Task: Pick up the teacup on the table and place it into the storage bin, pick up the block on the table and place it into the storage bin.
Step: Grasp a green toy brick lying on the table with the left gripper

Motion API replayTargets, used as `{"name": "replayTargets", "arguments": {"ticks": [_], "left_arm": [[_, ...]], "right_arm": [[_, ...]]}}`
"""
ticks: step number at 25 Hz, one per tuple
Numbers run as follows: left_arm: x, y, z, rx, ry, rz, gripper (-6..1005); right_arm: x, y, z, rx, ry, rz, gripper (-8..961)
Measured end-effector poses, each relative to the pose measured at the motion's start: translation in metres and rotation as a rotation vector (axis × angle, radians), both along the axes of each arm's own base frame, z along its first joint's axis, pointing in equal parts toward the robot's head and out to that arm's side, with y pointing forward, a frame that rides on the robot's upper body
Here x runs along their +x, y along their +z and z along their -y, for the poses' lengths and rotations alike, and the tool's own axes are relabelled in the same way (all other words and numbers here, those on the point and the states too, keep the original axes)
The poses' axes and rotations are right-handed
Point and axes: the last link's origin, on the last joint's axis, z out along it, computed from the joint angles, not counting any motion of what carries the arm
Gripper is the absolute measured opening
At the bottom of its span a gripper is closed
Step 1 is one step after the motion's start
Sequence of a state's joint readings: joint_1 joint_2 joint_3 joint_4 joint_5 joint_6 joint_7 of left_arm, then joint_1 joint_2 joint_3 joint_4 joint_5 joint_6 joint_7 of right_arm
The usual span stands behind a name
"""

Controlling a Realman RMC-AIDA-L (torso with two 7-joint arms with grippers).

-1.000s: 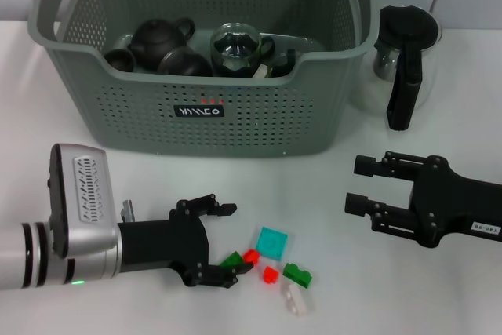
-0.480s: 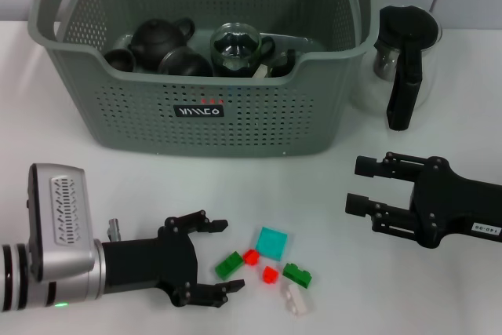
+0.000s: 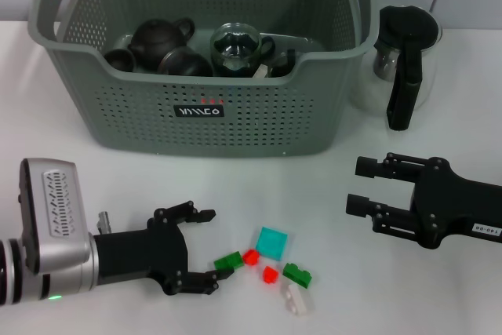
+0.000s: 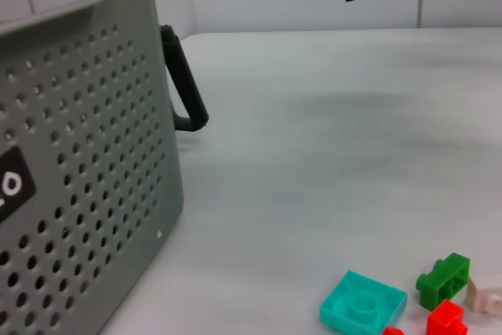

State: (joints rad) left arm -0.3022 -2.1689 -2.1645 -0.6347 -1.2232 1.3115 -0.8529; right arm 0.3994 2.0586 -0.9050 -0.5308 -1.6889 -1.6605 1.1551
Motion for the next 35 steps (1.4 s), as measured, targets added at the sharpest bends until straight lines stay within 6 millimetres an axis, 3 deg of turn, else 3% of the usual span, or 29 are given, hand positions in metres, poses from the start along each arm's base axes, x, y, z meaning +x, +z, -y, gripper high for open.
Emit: {"name": "replayTargets", "arguments": {"ticks": [9,15,20,31,35], "left_arm": [[0.002,-0.003,0.004,-0.028,-0.011,0.011,901],[0.002,-0.006,0.007,-0.041,-0.005,0.017,784],[0.003,-0.008,0.008,-0.053,-0.011,0.008,755],[0.001,-0.009,0.007,-0.053,-0.005,-0.004,565],[0.000,-0.010,0.008,-0.060,-0.002,-0.010,544]], "right_arm": [[0.000,0.000,0.001,-0.003,0.003,-0.004,643],[0.000,0.000,0.000,-0.002,0.003,-0.003,642],[0.000,0.000,0.000,-0.001,0.001,-0.002,642],[0.001,0.001,0.001,-0.001,0.000,0.000,642],[0.001,0.001,0.001,0.000,-0.001,0.000,642]]}}
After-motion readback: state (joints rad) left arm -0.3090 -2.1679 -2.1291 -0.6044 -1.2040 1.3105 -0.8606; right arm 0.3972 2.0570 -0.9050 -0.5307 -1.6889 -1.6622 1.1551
